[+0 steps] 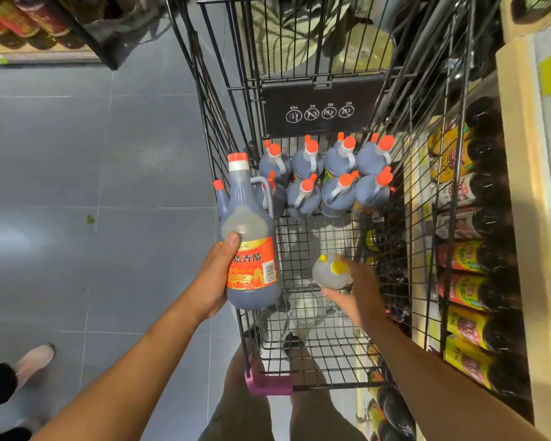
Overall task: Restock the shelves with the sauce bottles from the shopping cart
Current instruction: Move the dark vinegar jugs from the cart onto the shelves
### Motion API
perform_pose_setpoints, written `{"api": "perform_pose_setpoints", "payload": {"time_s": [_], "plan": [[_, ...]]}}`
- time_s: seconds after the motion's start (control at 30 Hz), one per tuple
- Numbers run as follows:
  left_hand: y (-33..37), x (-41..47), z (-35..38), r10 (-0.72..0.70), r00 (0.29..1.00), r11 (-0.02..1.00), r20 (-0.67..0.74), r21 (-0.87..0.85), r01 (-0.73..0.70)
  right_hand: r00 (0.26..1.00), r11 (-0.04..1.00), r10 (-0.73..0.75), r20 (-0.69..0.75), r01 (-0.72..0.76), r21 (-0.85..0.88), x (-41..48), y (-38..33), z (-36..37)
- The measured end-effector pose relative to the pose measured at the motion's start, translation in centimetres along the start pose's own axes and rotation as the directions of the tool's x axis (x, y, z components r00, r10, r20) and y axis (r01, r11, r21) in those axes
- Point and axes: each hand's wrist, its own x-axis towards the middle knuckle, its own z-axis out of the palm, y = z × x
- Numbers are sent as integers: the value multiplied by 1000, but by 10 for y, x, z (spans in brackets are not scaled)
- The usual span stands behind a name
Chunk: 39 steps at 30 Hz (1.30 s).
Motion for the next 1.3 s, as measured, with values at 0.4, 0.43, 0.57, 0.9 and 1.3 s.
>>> {"api": "perform_pose_setpoints", "payload": {"time_s": [0.4,0.43,0.57,0.9,1.3], "plan": [[-6,4,-1,-9,1000,1000,-19,9,9,991,969,103,-87,-80,234,22,-17,18],[-7,5,-1,-9,1000,1000,-15,8,9,990,969,113,-87,-91,230,23,-21,16],[-8,6,-2,-4,1000,1000,-15,1,4,991,961,104,-82,-79,267,24,-30,7],[28,-22,10,10,1000,999,-28,32,-10,996,849,39,-77,7,528,13,-93,-63],[122,-77,-1,131,988,990,79,50,-135,993,393,-88,-81,109,913,-49,-253,-145]]}}
